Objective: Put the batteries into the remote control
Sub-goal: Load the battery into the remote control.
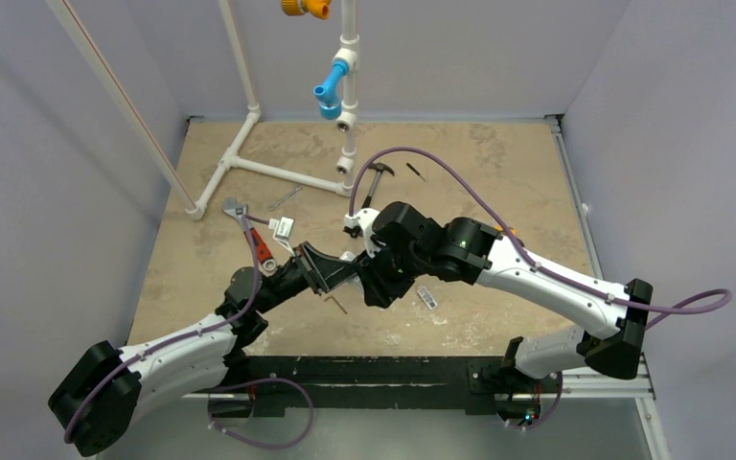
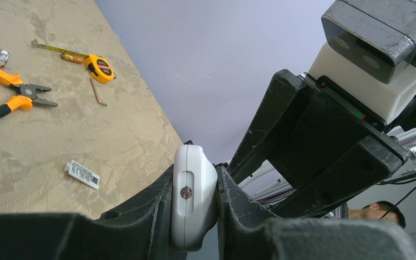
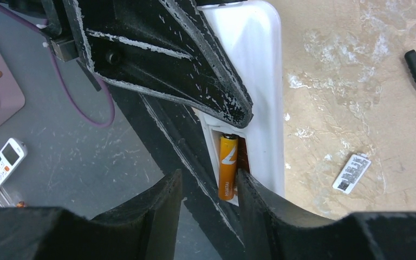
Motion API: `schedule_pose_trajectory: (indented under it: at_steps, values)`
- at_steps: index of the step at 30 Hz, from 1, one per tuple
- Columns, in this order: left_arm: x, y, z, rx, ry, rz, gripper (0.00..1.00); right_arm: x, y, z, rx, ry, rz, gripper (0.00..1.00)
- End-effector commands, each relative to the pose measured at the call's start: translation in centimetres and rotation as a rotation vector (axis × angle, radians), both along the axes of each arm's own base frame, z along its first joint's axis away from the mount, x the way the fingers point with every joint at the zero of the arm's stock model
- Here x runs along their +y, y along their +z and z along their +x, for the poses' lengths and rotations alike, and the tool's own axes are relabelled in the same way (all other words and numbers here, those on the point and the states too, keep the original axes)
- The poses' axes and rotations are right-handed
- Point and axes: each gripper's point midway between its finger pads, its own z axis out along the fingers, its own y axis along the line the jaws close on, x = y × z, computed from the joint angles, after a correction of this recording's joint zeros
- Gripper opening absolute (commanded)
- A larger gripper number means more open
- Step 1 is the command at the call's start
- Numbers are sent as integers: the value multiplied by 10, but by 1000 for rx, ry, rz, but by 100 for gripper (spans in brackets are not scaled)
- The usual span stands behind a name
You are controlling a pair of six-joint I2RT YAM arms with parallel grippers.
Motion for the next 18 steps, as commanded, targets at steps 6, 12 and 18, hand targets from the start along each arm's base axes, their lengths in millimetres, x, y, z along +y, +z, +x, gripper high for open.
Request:
schedule_pose_trajectory:
  at_steps: [6,12,18]
  values:
    - [0,20,-16,-62,-65,-71,0,-11,22,21,-127,-55,11,46]
    - [0,20,-16,-61,-68,-70,0,-10,33,21,-148,-46,50,50]
    - [-1,20,-17,-60,-75,-69,0,-9,41,15,-160,9,84,51]
